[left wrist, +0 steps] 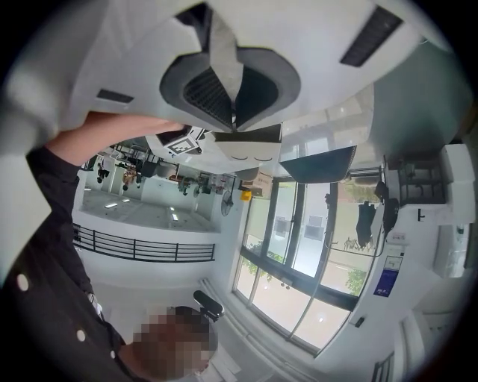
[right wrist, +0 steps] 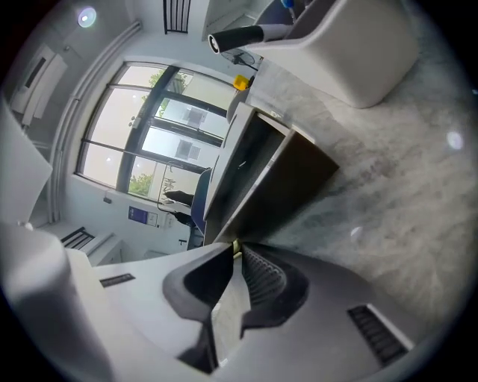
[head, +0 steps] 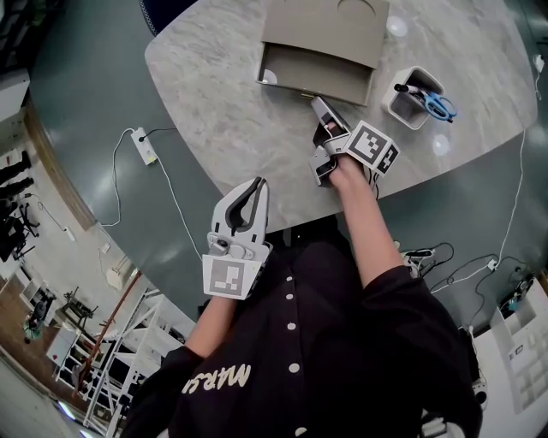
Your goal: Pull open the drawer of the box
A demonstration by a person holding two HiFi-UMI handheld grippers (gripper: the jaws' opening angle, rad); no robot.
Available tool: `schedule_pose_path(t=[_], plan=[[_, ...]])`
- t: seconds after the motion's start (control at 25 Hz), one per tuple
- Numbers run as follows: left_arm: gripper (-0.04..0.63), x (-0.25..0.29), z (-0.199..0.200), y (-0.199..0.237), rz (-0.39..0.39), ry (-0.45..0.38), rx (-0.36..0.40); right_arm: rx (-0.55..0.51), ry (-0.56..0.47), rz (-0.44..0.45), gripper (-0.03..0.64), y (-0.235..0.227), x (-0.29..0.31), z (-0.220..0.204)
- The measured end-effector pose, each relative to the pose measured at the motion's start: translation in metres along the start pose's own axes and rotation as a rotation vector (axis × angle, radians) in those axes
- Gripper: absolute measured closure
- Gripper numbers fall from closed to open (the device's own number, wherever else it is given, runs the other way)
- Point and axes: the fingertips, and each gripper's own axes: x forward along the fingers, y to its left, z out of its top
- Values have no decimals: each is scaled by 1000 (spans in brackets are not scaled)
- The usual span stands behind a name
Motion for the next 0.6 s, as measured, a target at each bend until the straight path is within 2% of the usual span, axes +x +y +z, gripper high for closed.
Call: schedule_pose_path(t=[0.16,0.28,0.44,0.6], plan=[[569,-4,3,0,0,-26,9,-7,-1,-6,588,-2,-10,-13],[569,-11,0,-2,-6,-12,3,-10,-3,-10,588,-2,-18,-21],[569,-18,9,-2,-10,-70,25,-4,2,-19,588,-4,-29,-38],[569,-25,1,-6,-19,-34,20,12,8,-27,588,-10,-41,-55]])
